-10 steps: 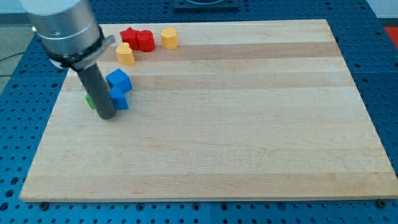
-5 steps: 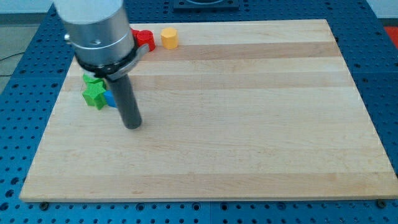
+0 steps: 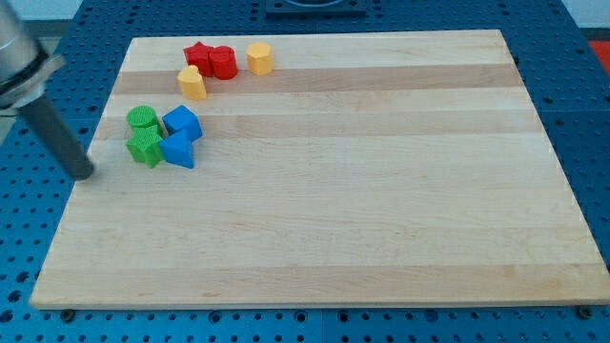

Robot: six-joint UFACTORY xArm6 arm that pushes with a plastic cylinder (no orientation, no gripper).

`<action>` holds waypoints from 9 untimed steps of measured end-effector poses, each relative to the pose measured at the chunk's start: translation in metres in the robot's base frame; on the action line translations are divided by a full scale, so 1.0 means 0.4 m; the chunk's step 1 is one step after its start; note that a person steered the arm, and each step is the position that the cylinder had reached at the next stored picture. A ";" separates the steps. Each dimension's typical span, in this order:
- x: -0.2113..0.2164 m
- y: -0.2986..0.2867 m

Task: Push the green star towards the center right of the board

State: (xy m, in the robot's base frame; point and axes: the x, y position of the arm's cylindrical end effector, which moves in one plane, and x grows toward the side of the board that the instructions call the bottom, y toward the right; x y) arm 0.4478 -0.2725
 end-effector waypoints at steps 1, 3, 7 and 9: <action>-0.079 0.202; -0.098 0.353; -0.141 0.473; -0.037 0.657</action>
